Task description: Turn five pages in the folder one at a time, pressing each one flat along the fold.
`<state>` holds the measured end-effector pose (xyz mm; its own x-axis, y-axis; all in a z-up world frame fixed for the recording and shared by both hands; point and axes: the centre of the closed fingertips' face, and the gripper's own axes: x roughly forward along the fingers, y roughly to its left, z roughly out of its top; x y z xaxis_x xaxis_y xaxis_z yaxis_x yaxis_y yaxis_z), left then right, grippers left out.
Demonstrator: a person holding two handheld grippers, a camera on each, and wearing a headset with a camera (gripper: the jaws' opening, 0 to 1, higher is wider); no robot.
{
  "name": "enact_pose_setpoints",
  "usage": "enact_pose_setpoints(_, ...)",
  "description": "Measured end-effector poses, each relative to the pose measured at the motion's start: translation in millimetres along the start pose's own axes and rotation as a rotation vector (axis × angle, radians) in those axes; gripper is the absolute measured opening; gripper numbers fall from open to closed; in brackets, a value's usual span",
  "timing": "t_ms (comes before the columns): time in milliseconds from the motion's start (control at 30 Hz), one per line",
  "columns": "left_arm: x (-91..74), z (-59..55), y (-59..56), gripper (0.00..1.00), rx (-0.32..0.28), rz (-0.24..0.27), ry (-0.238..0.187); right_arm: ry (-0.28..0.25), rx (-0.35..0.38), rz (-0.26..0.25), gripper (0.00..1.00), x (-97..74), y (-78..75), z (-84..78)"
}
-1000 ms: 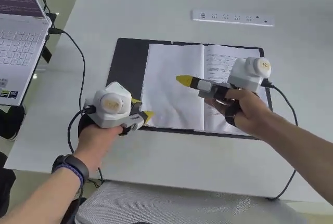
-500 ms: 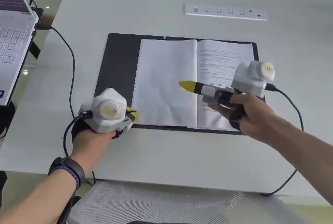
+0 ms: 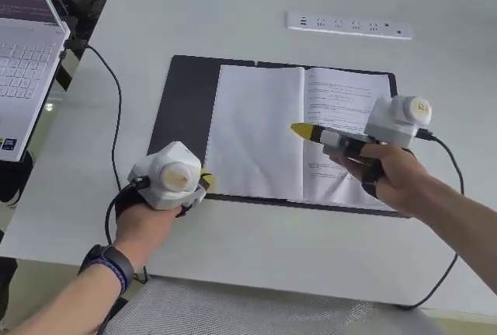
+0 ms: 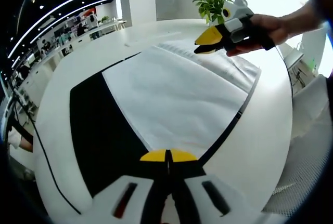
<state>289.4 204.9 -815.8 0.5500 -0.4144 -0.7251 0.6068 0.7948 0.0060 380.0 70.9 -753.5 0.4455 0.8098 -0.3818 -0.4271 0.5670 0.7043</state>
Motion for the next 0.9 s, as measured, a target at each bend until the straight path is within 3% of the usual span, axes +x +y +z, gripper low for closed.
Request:
enact_pose_setpoints(233,2.0,-1.2,2.5,0.0,-0.027,-0.001,-0.004,-0.043,0.006,-0.025,0.1,13.4,-18.0,17.9)
enact_pose_setpoints(500,2.3,-1.5,2.3,0.0,-0.038,0.001,-0.008,-0.054,0.03,-0.044,0.02,24.3,-38.5,23.3)
enact_pose_setpoints(567,2.4,-1.7,2.9,0.0,-0.047,0.004,-0.006,-0.062,0.012,-0.078,0.01,24.8,-46.0,22.4)
enact_pose_setpoints(700,2.3,-1.9,3.3,0.0,-0.068,0.013,-0.012,-0.051,0.015,-0.069,0.0,28.3,-47.3,14.7)
enact_pose_setpoints(900,2.5,-1.9,3.3,0.0,-0.072,0.013,-0.011,-0.071,0.02,-0.054,0.0,27.8,-47.8,16.7)
